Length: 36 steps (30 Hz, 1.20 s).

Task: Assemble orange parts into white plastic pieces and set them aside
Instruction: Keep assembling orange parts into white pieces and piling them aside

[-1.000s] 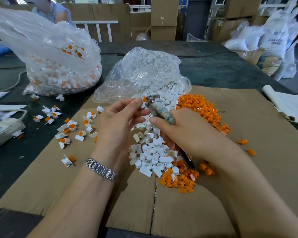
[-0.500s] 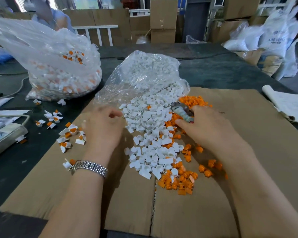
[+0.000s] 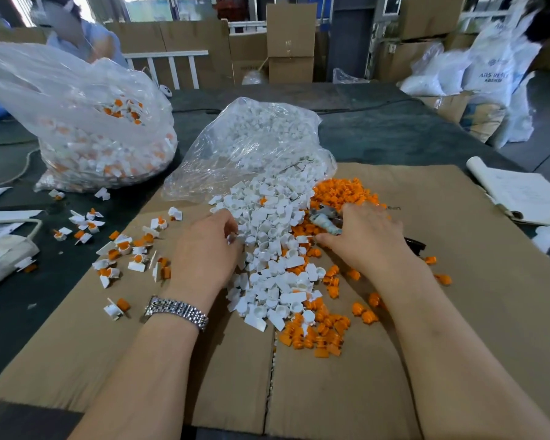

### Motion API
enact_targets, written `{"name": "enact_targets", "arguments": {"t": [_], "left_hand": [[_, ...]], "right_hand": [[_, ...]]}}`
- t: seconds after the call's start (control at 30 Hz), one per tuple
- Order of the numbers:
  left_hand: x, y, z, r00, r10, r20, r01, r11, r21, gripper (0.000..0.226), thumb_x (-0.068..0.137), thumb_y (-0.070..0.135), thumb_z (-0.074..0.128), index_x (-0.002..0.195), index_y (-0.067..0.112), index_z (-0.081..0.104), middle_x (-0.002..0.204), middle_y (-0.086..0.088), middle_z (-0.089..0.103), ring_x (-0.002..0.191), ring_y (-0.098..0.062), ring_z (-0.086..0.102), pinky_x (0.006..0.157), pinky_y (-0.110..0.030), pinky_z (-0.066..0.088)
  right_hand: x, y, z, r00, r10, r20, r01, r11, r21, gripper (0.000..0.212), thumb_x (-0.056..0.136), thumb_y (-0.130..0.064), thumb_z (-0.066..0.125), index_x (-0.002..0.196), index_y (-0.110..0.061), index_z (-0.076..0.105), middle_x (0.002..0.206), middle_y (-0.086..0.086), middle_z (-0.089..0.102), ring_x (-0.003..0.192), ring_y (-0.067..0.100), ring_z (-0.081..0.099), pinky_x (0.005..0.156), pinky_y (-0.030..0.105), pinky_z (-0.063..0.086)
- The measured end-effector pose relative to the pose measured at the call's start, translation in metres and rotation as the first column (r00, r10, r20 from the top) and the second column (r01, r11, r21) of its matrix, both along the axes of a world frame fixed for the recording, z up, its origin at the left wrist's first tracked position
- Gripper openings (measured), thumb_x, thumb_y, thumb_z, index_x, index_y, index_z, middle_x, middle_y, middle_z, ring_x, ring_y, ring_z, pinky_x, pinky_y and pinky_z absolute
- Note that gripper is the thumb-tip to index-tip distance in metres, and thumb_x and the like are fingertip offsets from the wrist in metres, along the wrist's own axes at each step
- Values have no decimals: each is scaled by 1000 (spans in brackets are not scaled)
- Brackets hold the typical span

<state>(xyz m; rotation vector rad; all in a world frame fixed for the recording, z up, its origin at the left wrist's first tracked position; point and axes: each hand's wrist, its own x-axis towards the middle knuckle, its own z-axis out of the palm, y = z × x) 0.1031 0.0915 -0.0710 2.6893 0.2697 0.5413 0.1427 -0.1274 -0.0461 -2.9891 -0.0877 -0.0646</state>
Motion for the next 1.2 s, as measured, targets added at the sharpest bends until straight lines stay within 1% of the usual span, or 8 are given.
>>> {"name": "enact_targets", "arguments": {"t": [0.2,0.43,0.7,0.8,0.9,1.0,1.1,1.2], "left_hand": [[-8,-4,8,996,50,70,-23,939,-344,15,91,15,69,98,26,76,90,13,66,70,-2,57,54,-18,36],[-14,-9,20,995,-20,98,81,731,-678,12,91,12,74,88,23,76,76,4,77,72,-11,74,63,-18,57],[-17,-16,34,977,-179,115,148,181,-972,14,82,2,76,95,7,79,88,-15,78,85,-26,77,69,-22,60],[-15,-19,37,966,-234,110,100,-54,-994,17,70,2,77,86,5,82,85,-15,76,79,-22,76,64,-21,60],[-14,-21,37,955,-276,106,62,-162,-985,18,69,-3,77,84,5,83,80,-13,75,73,-19,75,61,-20,60],[-14,-25,37,948,-300,109,65,-155,-986,18,67,-3,77,79,8,83,77,-11,75,73,-18,75,61,-19,59],[-14,-28,35,942,-321,102,73,-101,-992,16,70,-1,79,83,8,82,84,-13,76,74,-19,75,61,-20,60],[-14,-30,34,935,-338,107,87,-72,-994,14,73,1,77,86,5,81,86,-16,76,78,-23,76,63,-21,60]], "right_hand": [[-1,-2,3,999,17,38,-21,995,95,65,87,-64,61,128,-14,51,134,13,49,128,34,43,102,53,41],[-15,5,12,953,292,81,-303,933,194,21,82,-43,78,93,-27,68,92,-10,67,94,14,61,84,38,51],[-12,10,2,940,324,103,-329,944,31,15,95,-20,63,111,-21,65,106,1,65,102,22,59,82,36,52],[-9,10,3,937,306,167,-322,943,80,24,100,-21,55,123,-16,61,114,6,58,103,22,56,85,34,50],[-8,10,8,937,260,234,-313,921,233,21,100,-23,56,117,-21,69,116,3,57,99,18,58,81,26,47],[-10,8,14,940,217,264,-324,812,485,10,94,-22,67,98,-24,76,98,-8,69,87,5,63,76,17,47],[-17,6,21,958,202,202,-279,512,812,8,90,-20,72,95,-21,78,78,-6,76,78,3,71,79,19,55],[-21,5,26,944,235,230,-302,342,890,8,89,-20,74,96,-21,79,78,-8,75,73,4,71,73,16,55]]}}
